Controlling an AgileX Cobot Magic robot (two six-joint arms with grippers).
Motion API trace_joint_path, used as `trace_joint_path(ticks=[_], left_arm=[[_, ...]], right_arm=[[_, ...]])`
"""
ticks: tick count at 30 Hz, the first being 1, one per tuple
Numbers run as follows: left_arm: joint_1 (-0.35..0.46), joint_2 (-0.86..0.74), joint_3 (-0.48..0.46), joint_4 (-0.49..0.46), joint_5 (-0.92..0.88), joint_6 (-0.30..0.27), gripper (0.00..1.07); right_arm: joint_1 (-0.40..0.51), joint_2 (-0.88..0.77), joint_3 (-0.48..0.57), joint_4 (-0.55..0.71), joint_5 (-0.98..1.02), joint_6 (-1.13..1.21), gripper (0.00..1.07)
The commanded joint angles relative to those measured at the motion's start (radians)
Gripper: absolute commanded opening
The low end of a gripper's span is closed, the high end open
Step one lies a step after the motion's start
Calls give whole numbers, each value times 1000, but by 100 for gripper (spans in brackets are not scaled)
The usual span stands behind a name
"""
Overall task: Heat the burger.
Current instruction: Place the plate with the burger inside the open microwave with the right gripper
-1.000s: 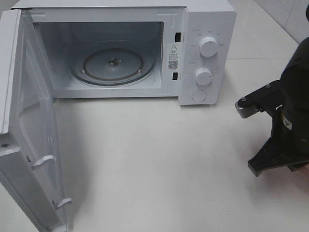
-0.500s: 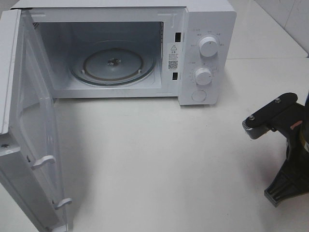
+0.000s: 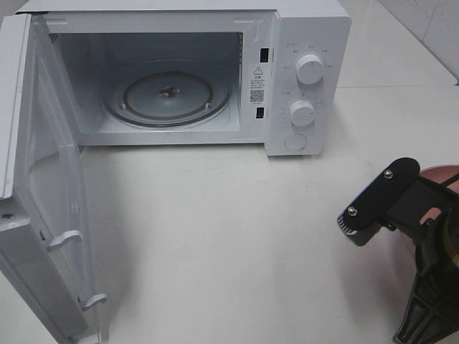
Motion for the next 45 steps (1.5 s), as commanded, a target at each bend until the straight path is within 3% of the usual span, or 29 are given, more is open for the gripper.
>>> trace_joint_path(ticks=[1, 16, 32, 45], left_arm=[[-5, 0, 0, -2, -4, 2, 102], [-5, 0, 0, -2, -4, 2, 102], [-5, 0, 0, -2, -4, 2, 102], [-5, 0, 0, -2, -4, 2, 102]], right_arm=[[33, -10, 4, -46, 44, 16, 0], [223, -10, 4, -47, 67, 23, 0], [223, -10, 4, -53, 87, -32, 0], [223, -10, 4, -131, 27, -135, 0]])
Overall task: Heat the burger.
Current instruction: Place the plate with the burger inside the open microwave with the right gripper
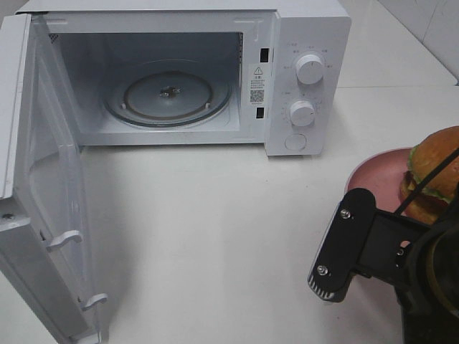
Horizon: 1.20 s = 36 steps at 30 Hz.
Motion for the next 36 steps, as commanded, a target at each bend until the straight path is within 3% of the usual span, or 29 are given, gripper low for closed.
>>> trace_joint_path(ticks=[1, 30, 36], left_arm=[[-5, 0, 0, -2, -4, 2, 102], [-5, 0, 0, -2, -4, 2, 102], [-5, 0, 0, -2, -4, 2, 102]], right_arm=[[2, -3, 4, -65, 10, -29, 0], [2, -3, 4, -145, -248, -543, 0], [2, -3, 4, -168, -290, -556, 0]])
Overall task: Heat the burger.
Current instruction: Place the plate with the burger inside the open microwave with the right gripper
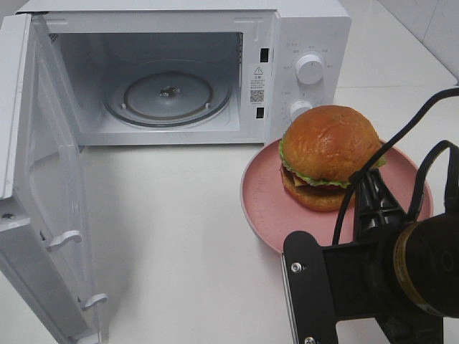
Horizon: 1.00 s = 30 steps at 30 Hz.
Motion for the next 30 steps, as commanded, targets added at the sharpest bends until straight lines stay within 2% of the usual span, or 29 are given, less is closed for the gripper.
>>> trace_joint_path(ticks=[1, 23, 30], left_arm=[[-5, 0, 0, -2, -4, 2, 102], [-5, 0, 0, -2, -4, 2, 102], [-5, 0, 0, -2, -4, 2, 102]], right_arm=[[2, -3, -5, -69, -27, -17, 0], [-2, -3, -5, -72, -302, -286, 0], [-85, -3, -11, -9, -384, -392, 0]])
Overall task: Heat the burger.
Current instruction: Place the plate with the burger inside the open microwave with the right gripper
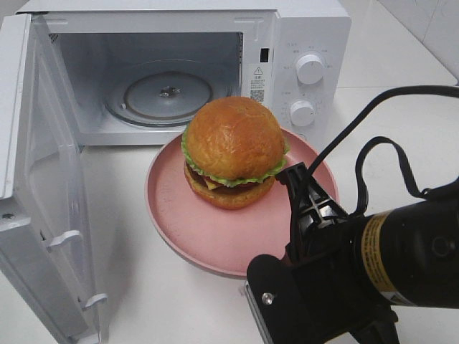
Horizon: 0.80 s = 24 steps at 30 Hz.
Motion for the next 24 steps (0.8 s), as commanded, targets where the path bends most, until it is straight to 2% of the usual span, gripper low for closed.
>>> trace_joint_path(ticks=[1, 7, 14, 24], left_arm=[[-5, 0, 0, -2, -4, 2, 102], [-5, 0, 0, -2, -4, 2, 102], [-5, 0, 0, -2, -4, 2, 102], [-5, 0, 0, -2, -4, 2, 102]], right_arm=[[-30, -4, -13, -1, -38, -56, 0], [-51, -1, -13, 77, -54, -227, 0], [-51, -1, -44, 264, -54, -440, 0], [-67, 3, -102, 386, -34, -549, 0]])
